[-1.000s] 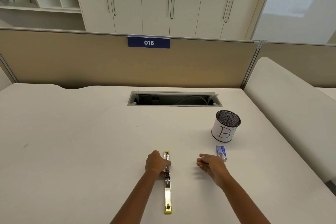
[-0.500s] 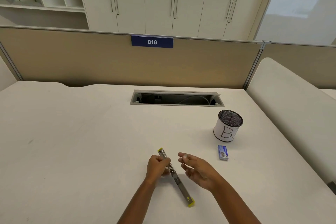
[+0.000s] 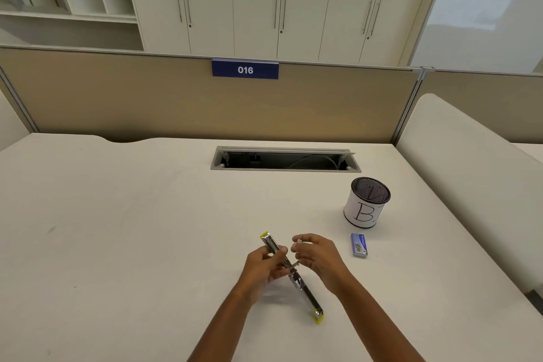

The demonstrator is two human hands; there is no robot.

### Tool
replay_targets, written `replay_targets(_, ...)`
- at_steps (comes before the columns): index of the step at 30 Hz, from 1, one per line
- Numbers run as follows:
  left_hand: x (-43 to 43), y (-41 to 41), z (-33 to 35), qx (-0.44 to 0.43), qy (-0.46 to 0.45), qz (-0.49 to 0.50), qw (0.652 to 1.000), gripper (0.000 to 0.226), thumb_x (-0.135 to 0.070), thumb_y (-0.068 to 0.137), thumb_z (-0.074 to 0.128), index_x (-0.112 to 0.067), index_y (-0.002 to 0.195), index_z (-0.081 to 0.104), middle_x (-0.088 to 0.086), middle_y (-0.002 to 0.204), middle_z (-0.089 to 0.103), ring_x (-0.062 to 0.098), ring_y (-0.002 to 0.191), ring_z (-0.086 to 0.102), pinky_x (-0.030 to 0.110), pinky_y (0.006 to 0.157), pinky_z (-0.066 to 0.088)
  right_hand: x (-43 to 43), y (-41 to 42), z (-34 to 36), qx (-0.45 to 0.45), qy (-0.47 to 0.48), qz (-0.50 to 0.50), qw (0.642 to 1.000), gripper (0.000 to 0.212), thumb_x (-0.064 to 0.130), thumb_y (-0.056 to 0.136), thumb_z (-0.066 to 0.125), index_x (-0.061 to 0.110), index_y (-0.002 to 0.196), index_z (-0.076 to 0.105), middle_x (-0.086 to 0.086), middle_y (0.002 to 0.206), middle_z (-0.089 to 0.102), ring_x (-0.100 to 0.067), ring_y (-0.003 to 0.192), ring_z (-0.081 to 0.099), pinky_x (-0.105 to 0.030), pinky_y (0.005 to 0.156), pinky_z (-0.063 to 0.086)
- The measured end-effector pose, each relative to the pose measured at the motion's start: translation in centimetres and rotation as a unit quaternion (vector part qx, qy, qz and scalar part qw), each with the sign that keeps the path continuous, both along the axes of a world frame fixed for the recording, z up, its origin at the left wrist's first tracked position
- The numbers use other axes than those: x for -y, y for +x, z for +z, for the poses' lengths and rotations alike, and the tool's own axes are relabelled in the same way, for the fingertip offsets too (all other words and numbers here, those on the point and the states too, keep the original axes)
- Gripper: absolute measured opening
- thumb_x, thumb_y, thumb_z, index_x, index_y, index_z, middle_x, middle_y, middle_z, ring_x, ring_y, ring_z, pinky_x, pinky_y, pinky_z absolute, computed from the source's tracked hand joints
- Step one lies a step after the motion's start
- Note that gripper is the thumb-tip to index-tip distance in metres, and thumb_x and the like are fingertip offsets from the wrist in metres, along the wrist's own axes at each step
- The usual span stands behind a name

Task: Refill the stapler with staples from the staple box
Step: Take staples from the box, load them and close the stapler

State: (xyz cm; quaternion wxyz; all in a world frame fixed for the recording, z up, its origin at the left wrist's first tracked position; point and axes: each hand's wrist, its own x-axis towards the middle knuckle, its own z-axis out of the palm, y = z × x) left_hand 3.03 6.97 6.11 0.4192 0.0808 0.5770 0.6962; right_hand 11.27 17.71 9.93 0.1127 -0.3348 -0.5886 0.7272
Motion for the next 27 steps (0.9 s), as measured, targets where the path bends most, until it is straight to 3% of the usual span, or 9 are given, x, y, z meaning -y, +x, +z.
replay_targets(4, 0.1, 0.1, 0.2, 0.033, 0.022, -0.003, 0.999, 0.011, -0.007, 0.088, 0.057, -0.002, 0.080, 0.062, 0.010, 0.071, 0.065, 0.007, 0.048, 0.067, 0.015, 0.050, 0.055, 0.3, -0.2, 0.8, 0.013, 0.096, 0.024, 0.995, 0.017, -0.005, 0.080, 0.056, 0.004, 0.089, 0.068, -0.005, 0.062, 0.058, -0.014, 0.055, 0.055, -0.018, 0.058, 0.049)
replay_targets(7, 0.2, 0.1, 0.3, 0.039, 0.032, -0.005, 0.999, 0.012, -0.006, 0.088, 0.057, -0.001, 0.080, 0.063, 0.003, 0.064, 0.074, 0.009, 0.055, 0.070, 0.015, 0.051, 0.056, 0.5, 0.0, 1.1, 0.048, 0.210, 0.038, 0.976, 0.022, 0.002, 0.077, 0.063, 0.008, 0.098, 0.068, -0.003, 0.068, 0.062, -0.012, 0.055, 0.058, -0.014, 0.056, 0.048)
replay_targets(11, 0.3, 0.3, 0.5, 0.038, 0.034, 0.001, 0.999, 0.017, -0.010, 0.090, 0.053, -0.003, 0.078, 0.064, -0.001, 0.053, 0.070, 0.005, 0.044, 0.064, 0.014, 0.048, 0.055, 0.7, 0.1, 1.3, 0.062, 0.313, 0.054, 0.946, 0.025, 0.010, 0.073, 0.073, 0.010, 0.097, 0.067, -0.003, 0.077, 0.064, -0.013, 0.064, 0.061, -0.020, 0.062, 0.050)
replay_targets(17, -0.1, 0.6, 0.9, 0.039, 0.043, 0.008, 0.998, 0.024, -0.015, 0.092, 0.049, -0.003, 0.077, 0.063, -0.001, 0.050, 0.068, 0.004, 0.041, 0.061, 0.014, 0.046, 0.054, 1.2, 0.4, 1.2, 0.053, 0.379, 0.055, 0.922, 0.022, 0.002, 0.073, 0.069, 0.007, 0.094, 0.069, -0.009, 0.083, 0.072, -0.008, 0.067, 0.063, -0.007, 0.062, 0.048)
replay_targets(23, 0.0, 0.6, 0.7, 0.061, 0.046, 0.013, 0.997, 0.025, -0.017, 0.092, 0.049, -0.003, 0.078, 0.063, 0.000, 0.049, 0.067, 0.004, 0.040, 0.059, 0.013, 0.045, 0.053, 1.5, 0.7, 1.3, 0.071, 0.409, 0.068, 0.907, 0.017, 0.002, 0.075, 0.068, 0.007, 0.091, 0.069, -0.014, 0.085, 0.074, -0.018, 0.073, 0.067, -0.029, 0.073, 0.056)
replay_targets(27, 0.0, 0.9, 0.4, 0.077, 0.043, 0.017, 0.996, 0.028, -0.017, 0.093, 0.049, -0.002, 0.074, 0.063, 0.000, 0.049, 0.067, 0.004, 0.040, 0.059, 0.013, 0.045, 0.053, 1.5, 0.7, 1.2, 0.099, 0.446, 0.096, 0.884, 0.016, 0.007, 0.076, 0.067, 0.008, 0.091, 0.072, -0.012, 0.089, 0.074, -0.017, 0.075, 0.064, -0.028, 0.074, 0.053)
